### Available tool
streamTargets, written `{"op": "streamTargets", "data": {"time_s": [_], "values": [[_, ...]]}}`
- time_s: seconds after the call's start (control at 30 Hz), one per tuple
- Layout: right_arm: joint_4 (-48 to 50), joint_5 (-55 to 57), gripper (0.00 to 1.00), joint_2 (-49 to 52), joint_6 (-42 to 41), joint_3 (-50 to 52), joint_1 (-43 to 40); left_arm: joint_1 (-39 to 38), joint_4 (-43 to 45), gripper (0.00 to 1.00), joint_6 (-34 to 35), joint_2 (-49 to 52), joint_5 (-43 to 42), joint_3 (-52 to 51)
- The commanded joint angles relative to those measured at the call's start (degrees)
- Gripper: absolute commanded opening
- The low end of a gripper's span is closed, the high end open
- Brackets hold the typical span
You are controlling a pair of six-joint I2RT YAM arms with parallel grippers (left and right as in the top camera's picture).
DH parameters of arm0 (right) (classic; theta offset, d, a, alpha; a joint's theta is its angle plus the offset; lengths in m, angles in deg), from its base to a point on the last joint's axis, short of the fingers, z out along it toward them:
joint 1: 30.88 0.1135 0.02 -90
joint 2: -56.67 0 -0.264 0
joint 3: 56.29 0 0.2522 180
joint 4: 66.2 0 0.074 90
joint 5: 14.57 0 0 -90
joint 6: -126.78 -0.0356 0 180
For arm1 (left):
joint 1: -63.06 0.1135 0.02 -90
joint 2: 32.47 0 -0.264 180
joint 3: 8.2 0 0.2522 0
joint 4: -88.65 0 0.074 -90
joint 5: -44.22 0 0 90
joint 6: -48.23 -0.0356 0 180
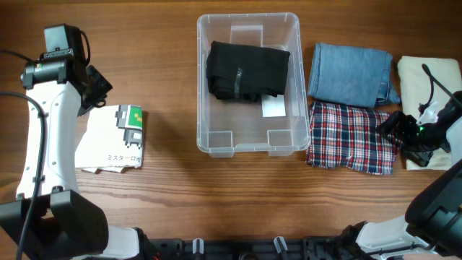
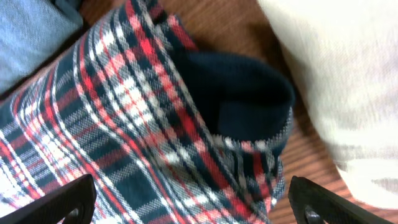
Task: Pack container
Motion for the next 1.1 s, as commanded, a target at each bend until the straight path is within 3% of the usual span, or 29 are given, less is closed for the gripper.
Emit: {"op": "streamTargets", "data": {"time_s": [0.0, 0.17, 0.27, 0.33, 0.4, 0.5, 0.67, 0.9, 1.07], "values": [[2.93, -0.02, 1.0, 1.27, 0.72, 3.23, -0.2, 0.28, 0.79, 0.16, -0.68, -0.04, -0.42, 0.0], [12.13, -0.11, 1.0, 1.27, -6.21, 12.07, -0.17, 0.28, 1.18, 0.16, -0.22, -0.04, -2.03, 0.0], [15.43, -1.29, 0.91, 1.29, -7.76, 15.06, -0.17, 0.28, 1.22, 0.16, -0.24, -0.04, -2.97, 0.0], [15.28, -2.1, 0.74, 1.25, -7.82, 14.78, -0.17, 0.28, 1.18, 0.16, -0.24, -0.04, -2.97, 0.0], [13.77, -2.45, 0.25, 1.05, -8.52, 13.73, -0.17, 0.28, 0.83, 0.15, -0.24, -0.04, -2.97, 0.0], [11.54, -2.47, 0.05, 1.03, -9.31, 12.44, -0.2, 0.28, 0.09, 0.14, -0.26, -0.04, -2.95, 0.0], [1.92, -2.8, 0.04, -2.12, -10.21, 3.41, -0.17, 0.28, -0.11, 0.11, -0.26, -0.04, -2.95, 0.0], [-8.87, -6.08, 0.04, -17.68, -8.41, -13.33, -0.17, 0.24, -0.98, 0.11, -0.28, -0.04, -2.95, 0.0], [-8.35, -22.73, 0.04, -29.57, -8.7, -15.96, -0.15, 0.24, -1.22, 0.11, -0.26, -0.04, -2.97, 0.0]]}}
